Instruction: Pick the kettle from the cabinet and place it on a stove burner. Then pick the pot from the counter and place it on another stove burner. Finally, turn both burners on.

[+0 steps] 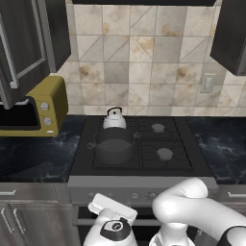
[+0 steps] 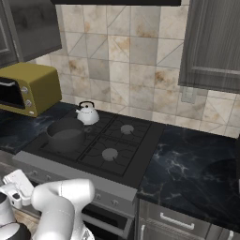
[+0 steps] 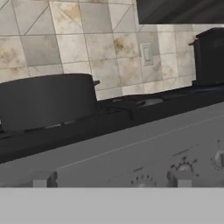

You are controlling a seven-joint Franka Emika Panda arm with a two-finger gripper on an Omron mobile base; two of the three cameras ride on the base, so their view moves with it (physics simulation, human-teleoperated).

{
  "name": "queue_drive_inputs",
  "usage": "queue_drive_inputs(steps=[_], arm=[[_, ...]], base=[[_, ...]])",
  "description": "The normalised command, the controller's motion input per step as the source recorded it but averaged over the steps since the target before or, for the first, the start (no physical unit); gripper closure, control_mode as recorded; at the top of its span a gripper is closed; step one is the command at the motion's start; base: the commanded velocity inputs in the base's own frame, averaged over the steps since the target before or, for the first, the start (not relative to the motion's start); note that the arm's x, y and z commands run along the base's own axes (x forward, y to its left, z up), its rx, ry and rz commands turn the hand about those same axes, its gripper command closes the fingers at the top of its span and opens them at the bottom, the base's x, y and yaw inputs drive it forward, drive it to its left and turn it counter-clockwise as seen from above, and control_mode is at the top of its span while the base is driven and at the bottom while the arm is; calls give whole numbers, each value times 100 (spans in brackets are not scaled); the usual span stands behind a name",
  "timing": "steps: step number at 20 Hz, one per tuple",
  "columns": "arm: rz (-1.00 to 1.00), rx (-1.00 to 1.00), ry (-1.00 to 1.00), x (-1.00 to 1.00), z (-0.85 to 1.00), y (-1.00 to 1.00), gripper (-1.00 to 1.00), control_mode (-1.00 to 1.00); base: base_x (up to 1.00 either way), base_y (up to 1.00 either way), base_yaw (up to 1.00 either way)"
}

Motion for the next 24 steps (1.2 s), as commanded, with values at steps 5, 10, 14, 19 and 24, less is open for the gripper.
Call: queue_drive_inputs(steps=[5, 10, 14, 19, 24], arm=[[1, 0, -7, 5, -18, 0, -100, -100], [0, 0, -6, 10, -15, 0, -100, -100], [1, 0, -3, 11, -22, 0, -100, -100], [3, 0, -2, 8, -25, 1, -100, -100], [3, 0, -4, 12, -19, 2, -100, -100]], base=[[0, 0, 0], [0, 0, 0], [0, 0, 0], [0, 0, 0], [0, 0, 0]])
